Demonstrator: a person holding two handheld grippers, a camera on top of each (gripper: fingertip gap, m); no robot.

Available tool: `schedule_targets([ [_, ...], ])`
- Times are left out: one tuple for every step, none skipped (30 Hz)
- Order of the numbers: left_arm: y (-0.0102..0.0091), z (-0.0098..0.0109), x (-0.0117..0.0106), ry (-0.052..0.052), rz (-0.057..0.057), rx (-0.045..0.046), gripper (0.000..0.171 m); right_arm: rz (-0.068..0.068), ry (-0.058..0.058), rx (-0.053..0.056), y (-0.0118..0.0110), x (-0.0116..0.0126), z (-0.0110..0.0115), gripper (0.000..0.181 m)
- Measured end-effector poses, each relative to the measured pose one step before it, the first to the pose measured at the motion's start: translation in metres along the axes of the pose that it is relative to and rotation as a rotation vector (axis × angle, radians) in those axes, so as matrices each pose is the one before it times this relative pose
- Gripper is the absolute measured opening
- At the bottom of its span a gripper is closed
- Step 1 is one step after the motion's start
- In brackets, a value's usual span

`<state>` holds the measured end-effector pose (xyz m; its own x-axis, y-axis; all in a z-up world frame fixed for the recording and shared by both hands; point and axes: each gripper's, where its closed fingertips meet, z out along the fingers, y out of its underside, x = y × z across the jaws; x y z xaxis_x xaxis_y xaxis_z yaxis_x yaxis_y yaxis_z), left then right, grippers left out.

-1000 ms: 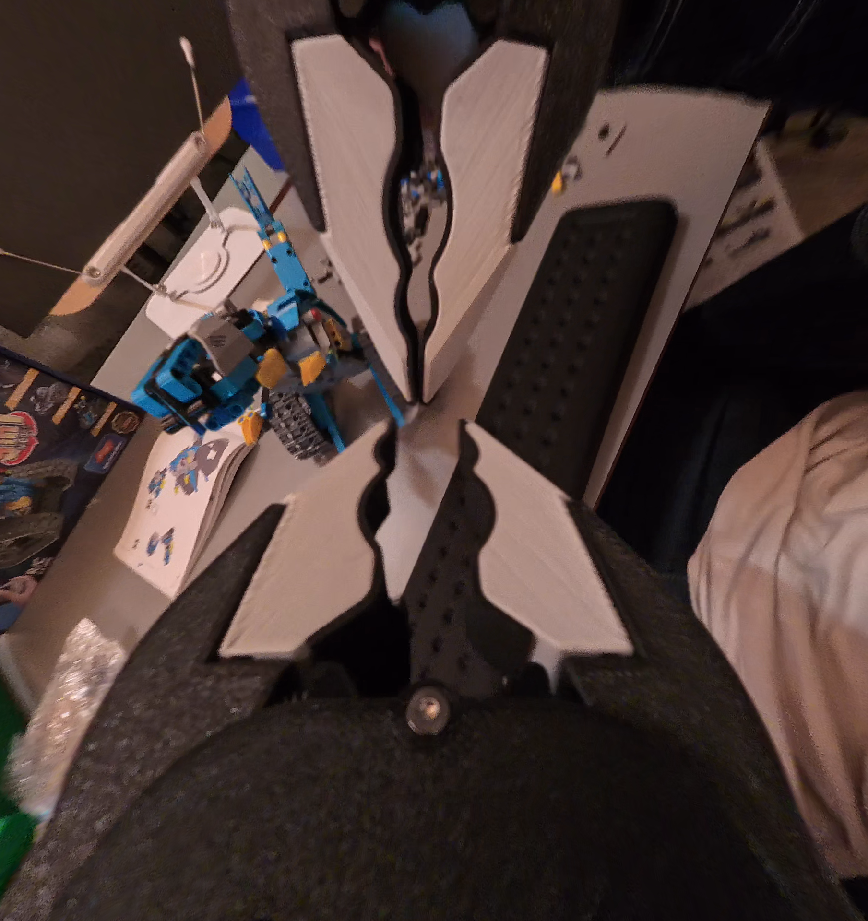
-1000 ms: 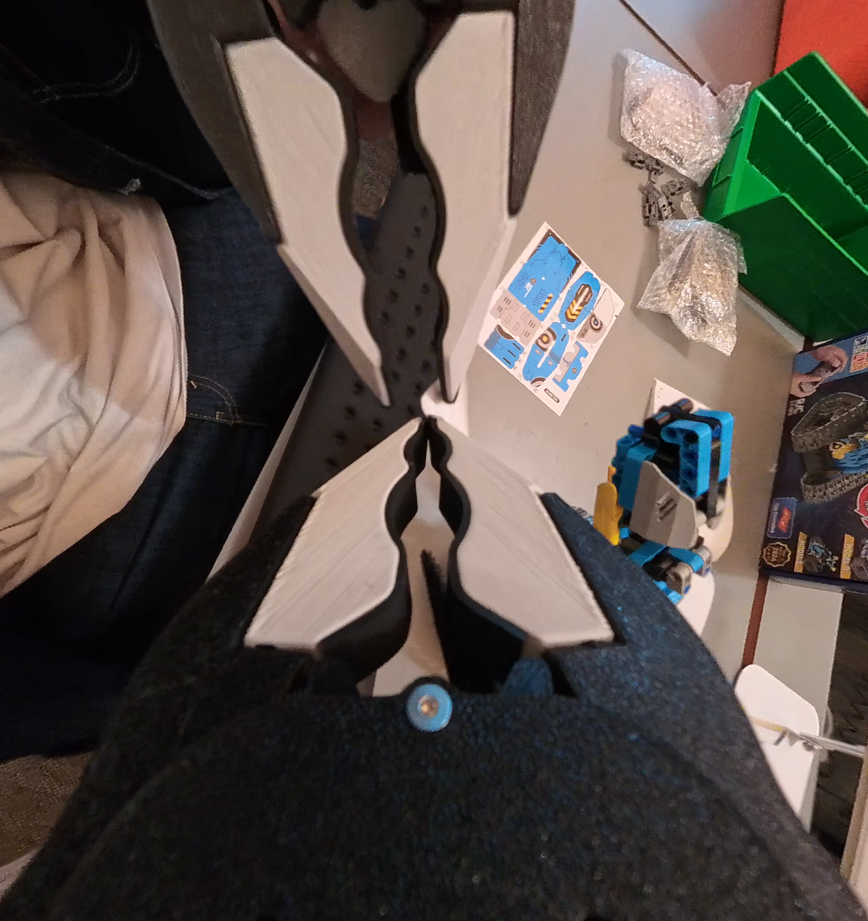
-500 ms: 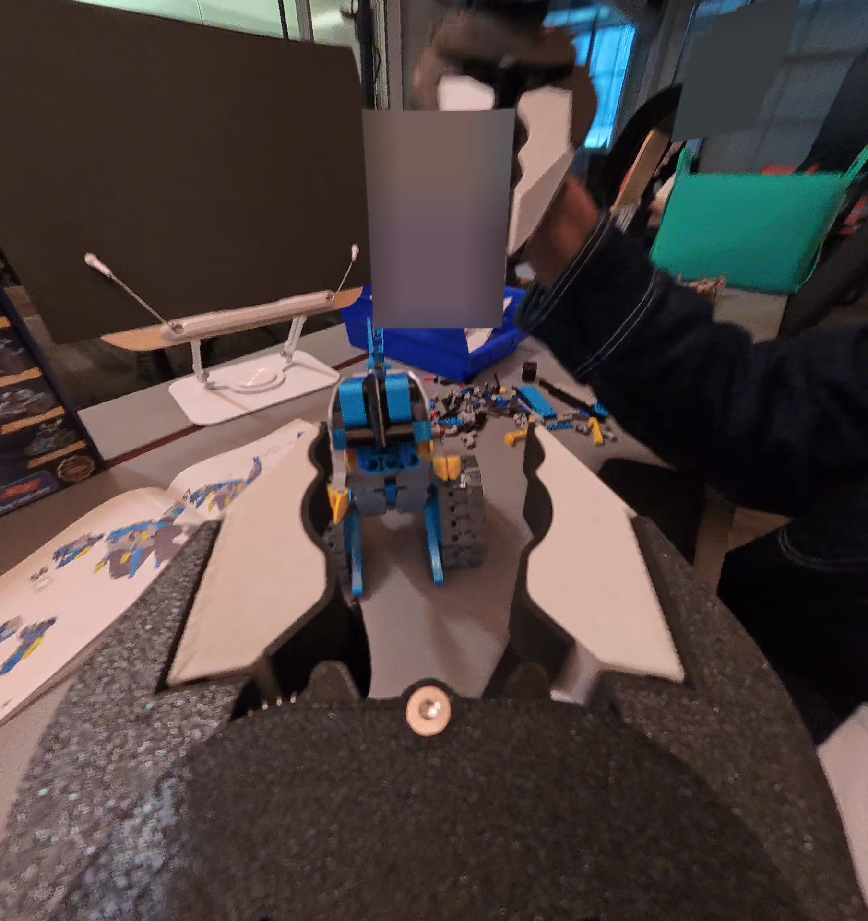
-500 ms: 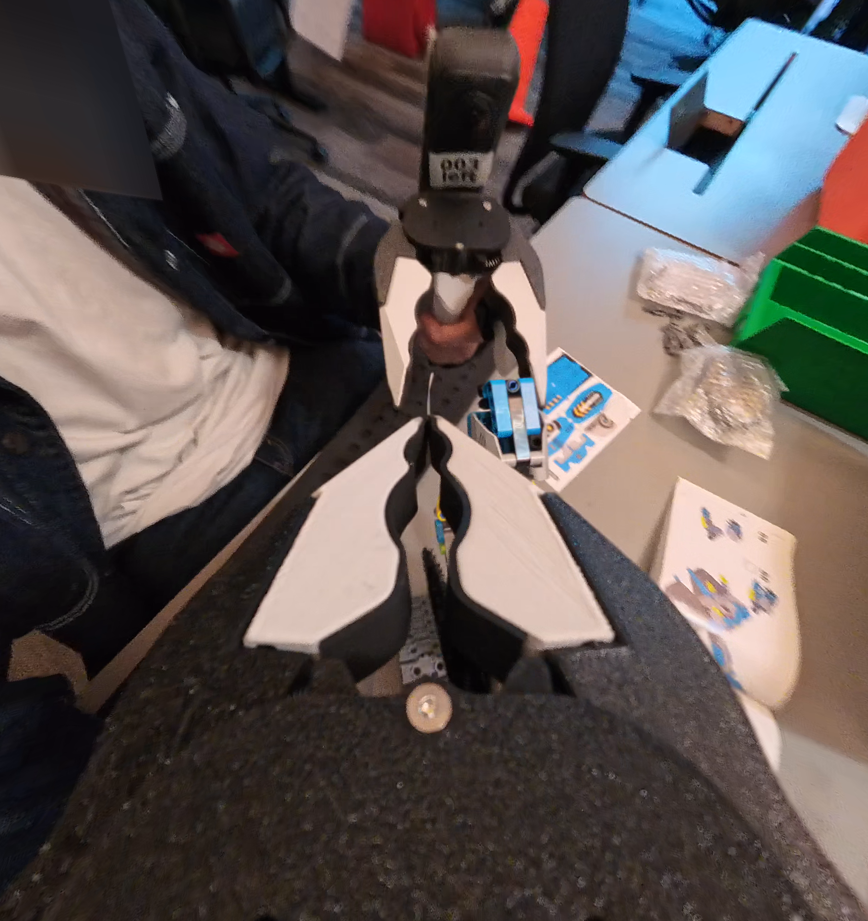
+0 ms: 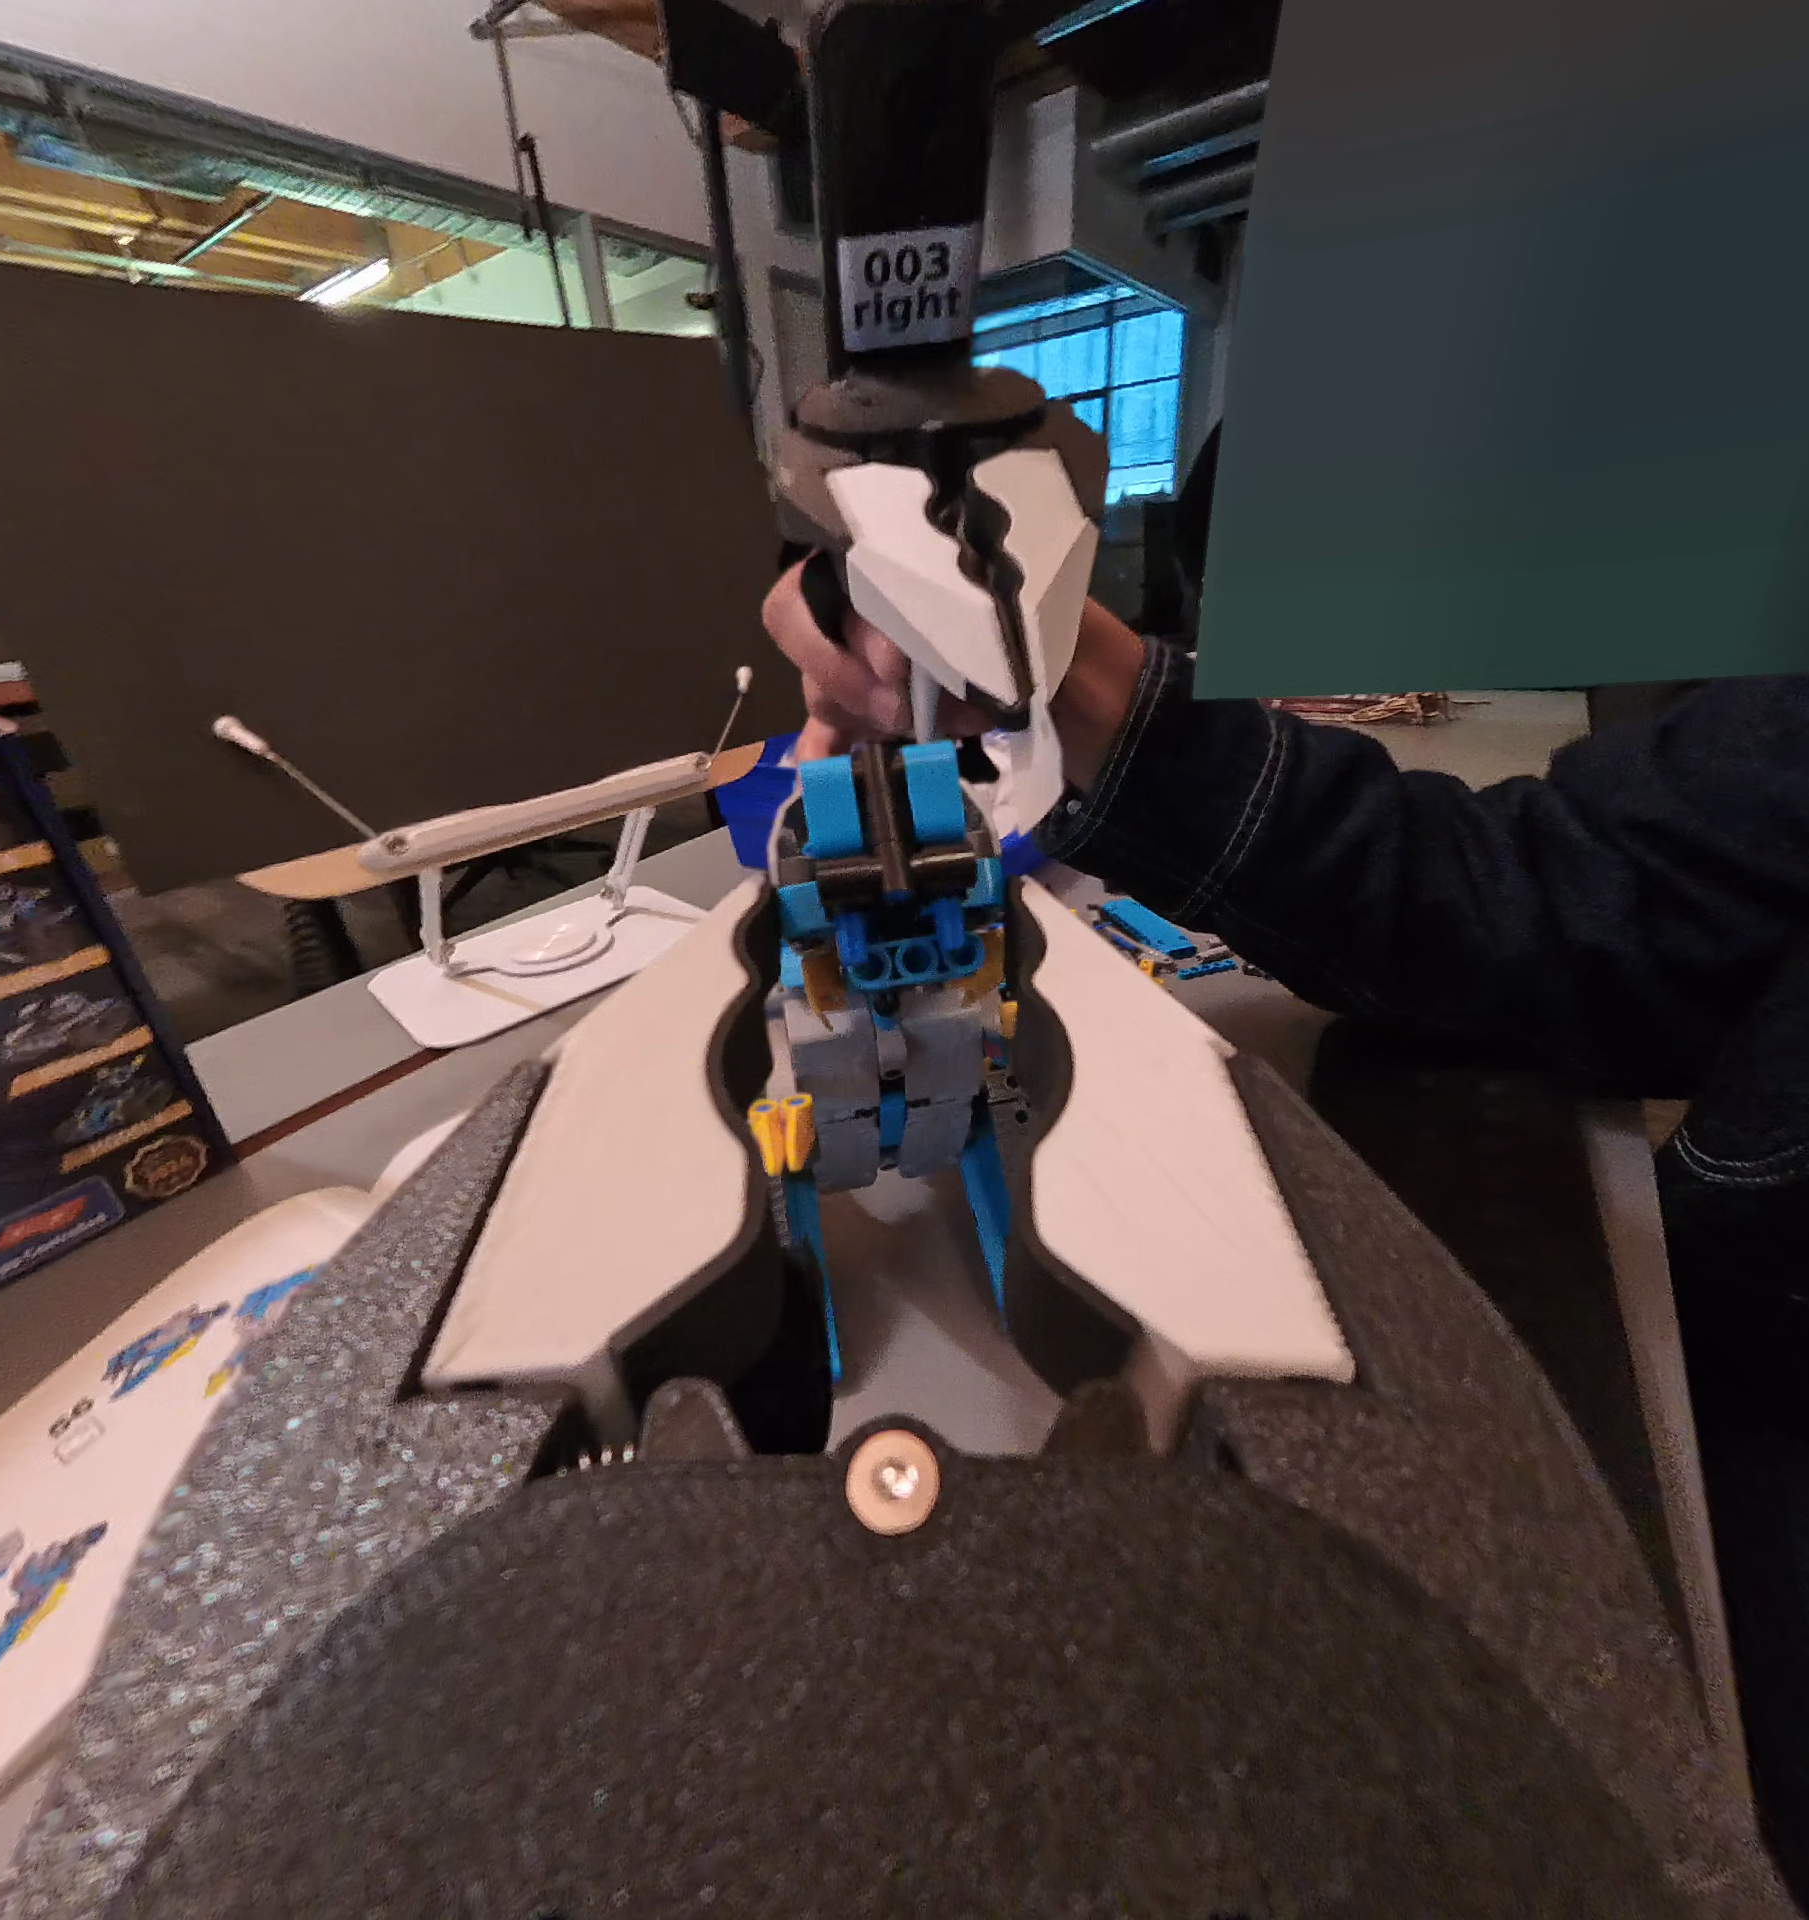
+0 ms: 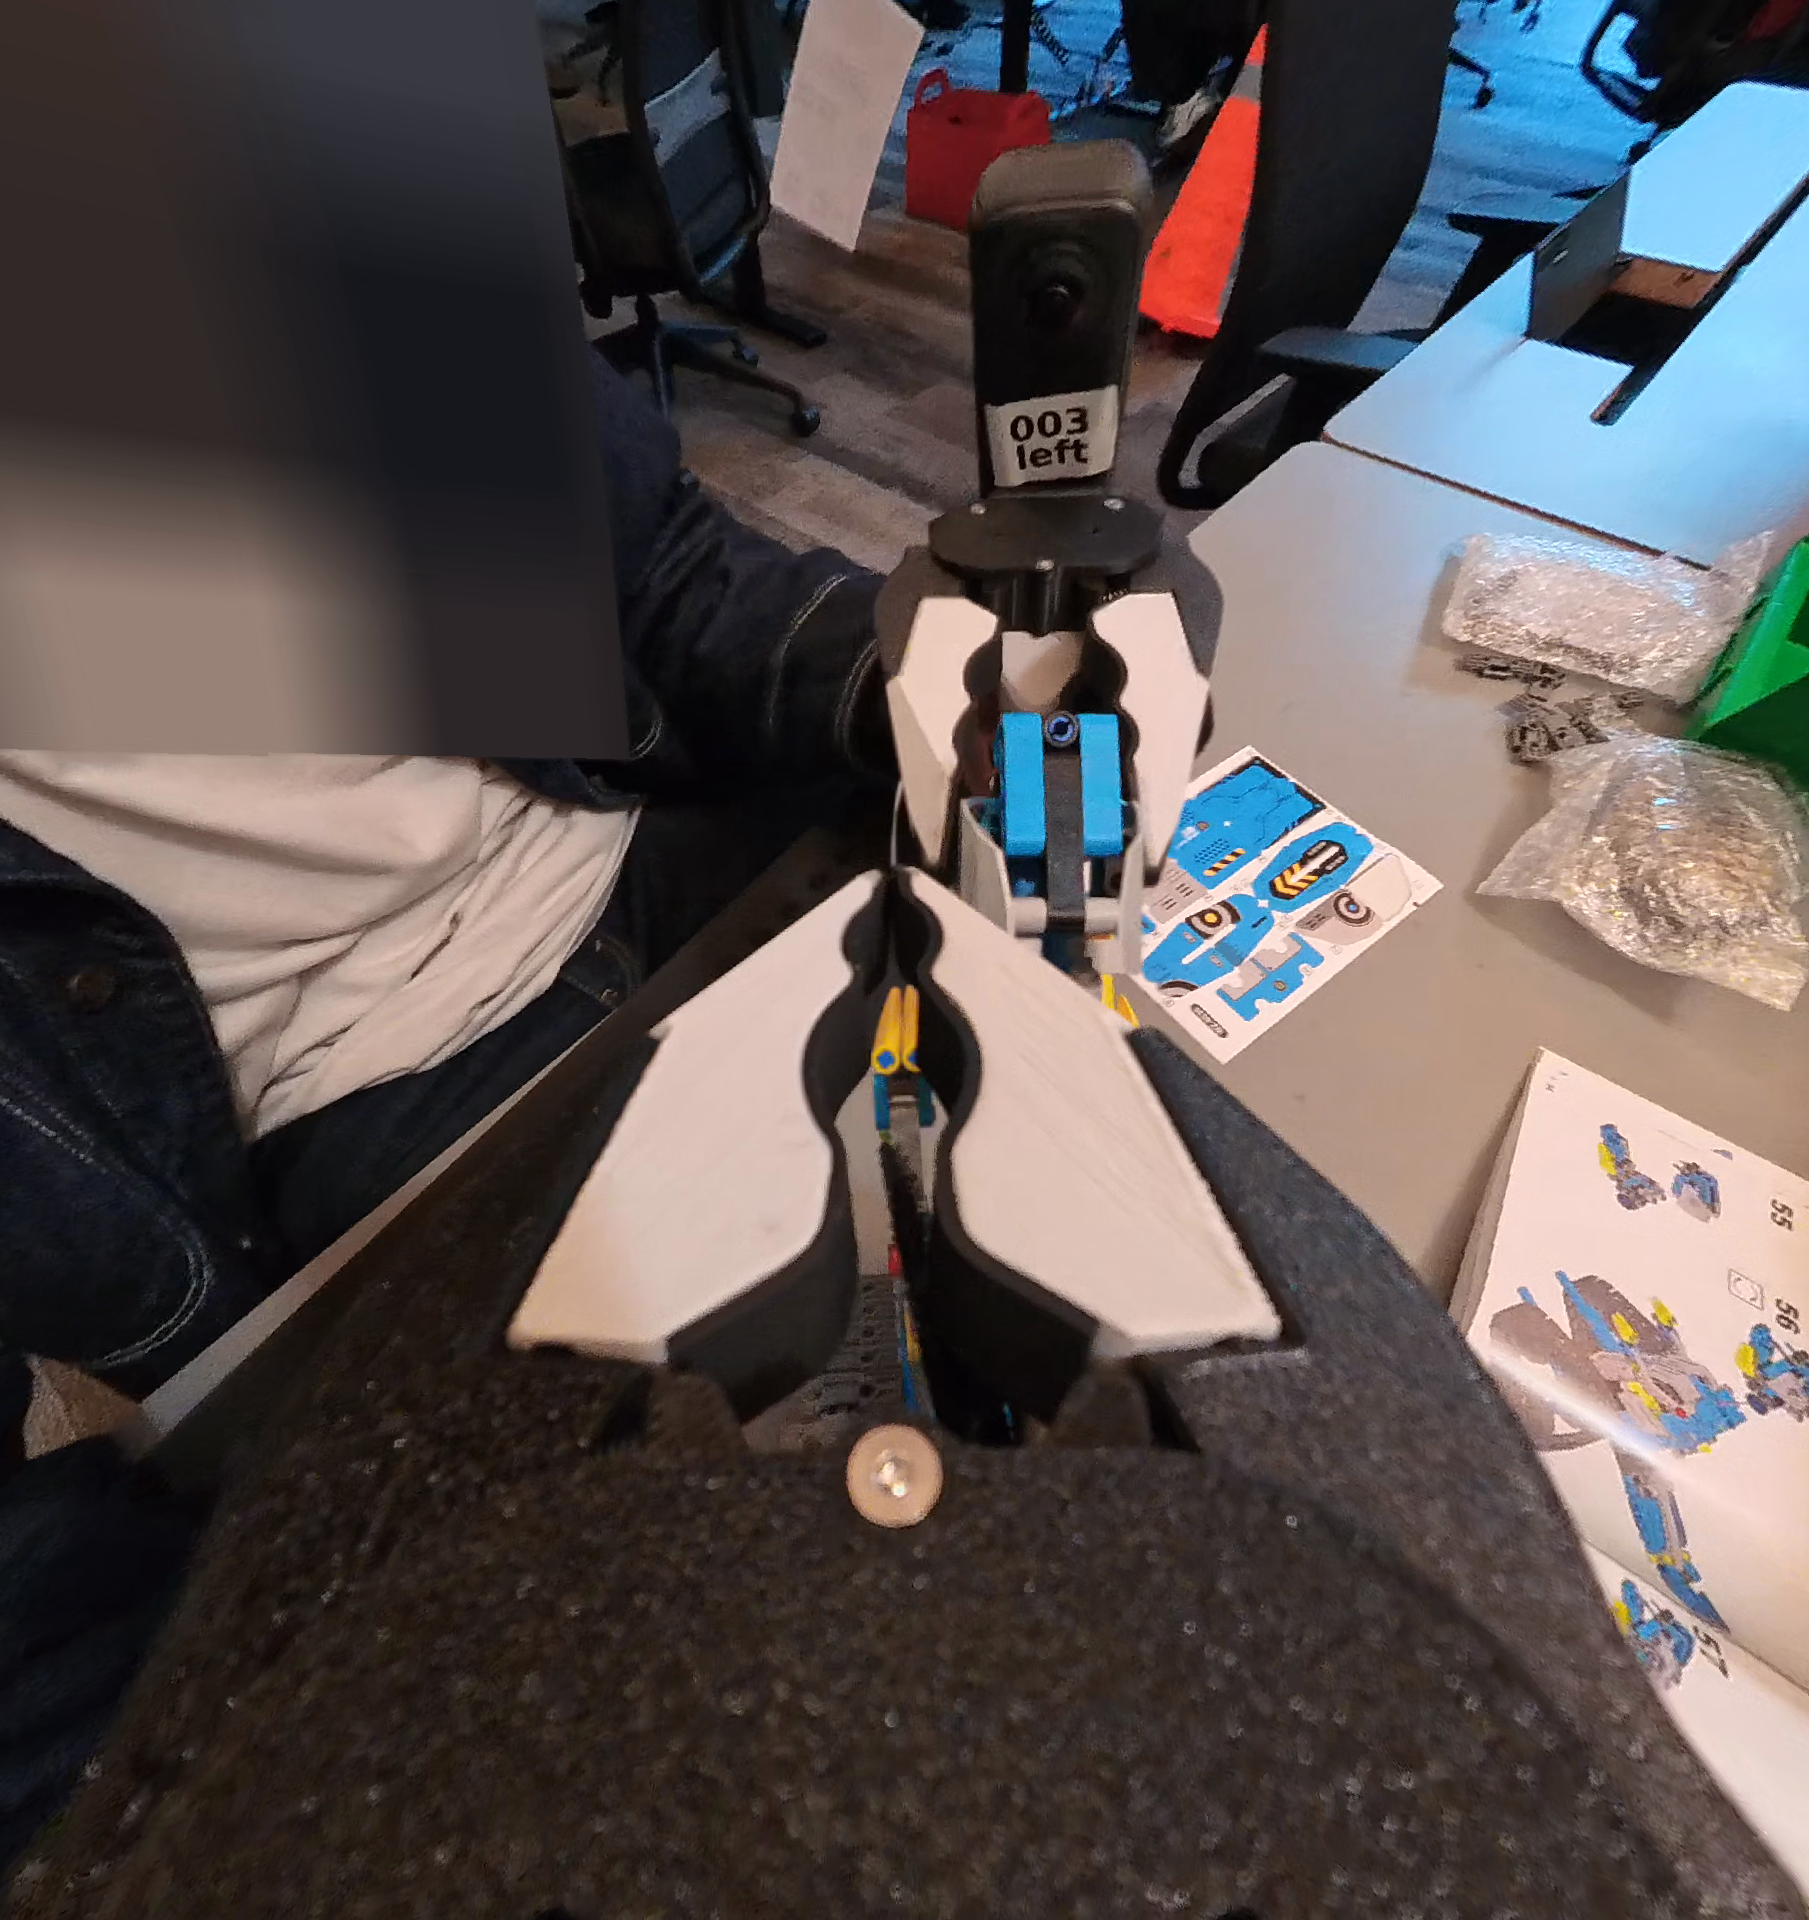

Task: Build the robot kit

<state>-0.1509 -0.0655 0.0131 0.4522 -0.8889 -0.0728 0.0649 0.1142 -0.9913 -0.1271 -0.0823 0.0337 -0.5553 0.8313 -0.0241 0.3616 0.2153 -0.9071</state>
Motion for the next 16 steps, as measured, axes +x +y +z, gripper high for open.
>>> schedule_targets([
  [-0.00091,0.00031,-0.00178,0.0243,0.0072,0.00811,0.042,0.0063,0.019,0.0064,0.00137,0.00184,-0.00061,0.0],
  [-0.0006,0.00024,-0.00268,0.0285,-0.0118,0.00766,0.042,-0.0021,0.0239,0.0,0.00155,0.00198,-0.00073,0.0],
  [-0.00097,0.00004,-0.00299,0.0302,-0.0299,0.01138,0.042,-0.001,0.035,-0.0178,0.00117,0.00443,-0.00137,0.0],
  [-0.00082,0.00021,-0.00287,0.02,-0.0238,0.00847,0.042,0.0054,0.064,-0.0061,-0.00302,0.00906,-0.0025,0.0],
  [-0.00051,0.00024,-0.00182,0.0037,-0.0015,0.00205,0.042,0.0086,0.0309,0.0151,-0.00627,0.00362,-0.00213,0.0],
  [-0.00014,0.00014,-0.00007,-0.0061,0.0161,0.00397,0.042,0.0169,-0.0138,0.0075,-0.00372,-0.00369,-0.00051,0.0],
  [0.00035,-0.00004,0.0004,-0.0102,0.0155,0.00949,0.042,0.0127,0.0221,-0.0174,0.00121,0.00178,0.00068,0.0],
  [0.00043,-0.00021,0.00037,-0.0083,0.0064,0.01492,0.042,0.0044,0.0383,-0.0244,0.0031,0.00405,0.00062,0.0],
  [0.00036,-0.00048,0.00051,-0.004,-0.0005,0.01336,0.042,0.0009,-0.0011,-0.0188,0.00274,-0.00237,0.00096,0.0],
  [0.00036,-0.00052,0.00033,-0.0057,-0.0003,0.00457,0.043,-0.0054,-0.025,0.0007,0.0007,-0.00575,0.00096,0.0],
  [0.00025,-0.00052,-0.00025,-0.0075,-0.0015,0.00077,0.042,-0.0061,-0.0096,0.0102,-0.0004,-0.00202,0.00065,0.0],
  [0.00032,-0.00045,-0.0001,-0.0054,-0.0072,0.00464,0.043,-0.0011,-0.0136,0.0103,-0.00009,-0.001,0.0005,0.0],
  [0.00055,-0.00047,-0.00004,-0.0034,-0.0106,0.00588,0.043,0.0023,-0.0316,0.0185,-0.00108,-0.00303,0.00044,0.0],
  [0.001,-0.00062,0.00023,-0.0037,-0.0083,0.00192,0.043,0.0045,-0.0222,0.0223,-0.00188,-0.00126,0.00021,0.0],
  [0.00105,-0.00043,-0.00002,-0.0074,-0.003,0.00041,0.043,0.0094,0.008,-0.0051,0.00153,0.00343,0.00085,0.0],
  [0.00084,-0.00038,-0.00025,-0.0101,0.0013,0.00047,0.044,0.0041,0.0213,-0.0304,0.00554,0.00466,0.00175,0.0],
])
